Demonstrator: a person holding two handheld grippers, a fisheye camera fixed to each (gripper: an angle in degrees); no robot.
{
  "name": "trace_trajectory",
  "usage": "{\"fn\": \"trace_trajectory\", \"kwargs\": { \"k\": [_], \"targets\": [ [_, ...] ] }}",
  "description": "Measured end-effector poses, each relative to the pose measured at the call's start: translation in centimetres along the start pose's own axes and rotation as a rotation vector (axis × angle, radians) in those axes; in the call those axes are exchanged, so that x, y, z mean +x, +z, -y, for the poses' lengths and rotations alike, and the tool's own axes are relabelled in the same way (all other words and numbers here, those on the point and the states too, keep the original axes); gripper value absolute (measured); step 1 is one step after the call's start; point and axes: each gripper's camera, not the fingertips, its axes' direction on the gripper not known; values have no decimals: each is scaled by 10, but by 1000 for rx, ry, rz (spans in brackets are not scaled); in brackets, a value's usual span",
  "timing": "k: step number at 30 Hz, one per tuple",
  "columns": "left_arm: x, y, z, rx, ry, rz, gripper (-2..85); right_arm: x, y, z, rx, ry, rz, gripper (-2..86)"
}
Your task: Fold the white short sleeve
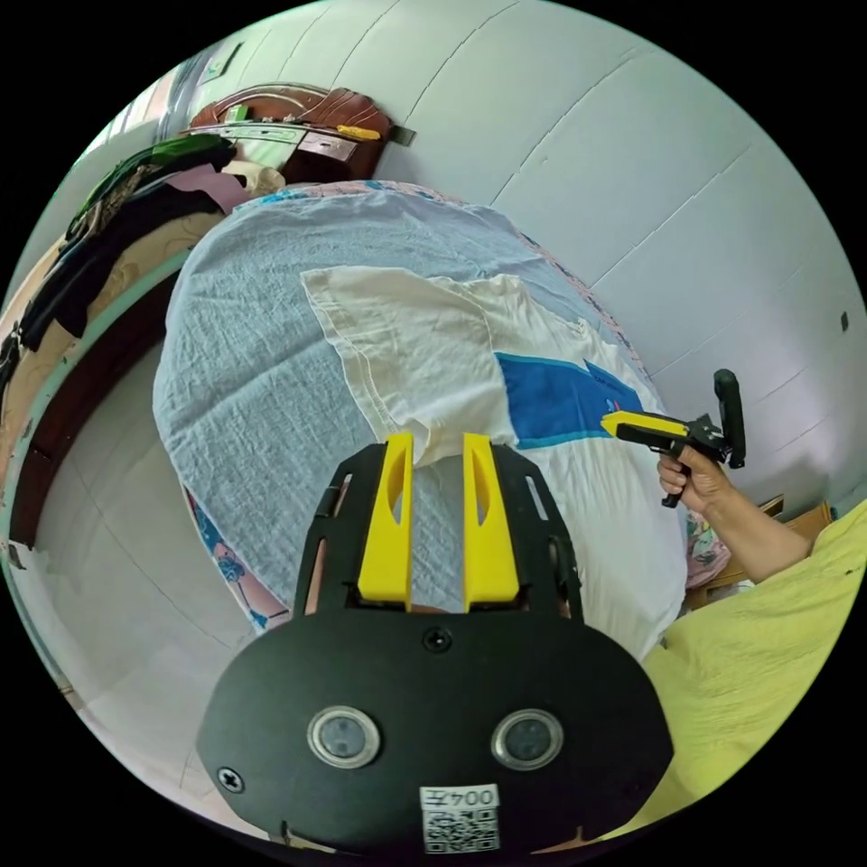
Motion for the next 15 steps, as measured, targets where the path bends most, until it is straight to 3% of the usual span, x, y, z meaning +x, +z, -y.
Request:
{"fn": "trace_trajectory", "kwargs": {
  "k": [6, 9, 15],
  "targets": [
    [11, -19, 28, 6, -30, -73, 23, -6, 14, 2, 7, -20, -5, 61],
    [34, -40, 26, 9, -19, 7, 17, -7, 20, 1, 15, -39, -16, 56],
    [39, -5, 8, -57, -123, 0, 21, 1, 45, 0, -14, -39, 11, 63]
  ]
}}
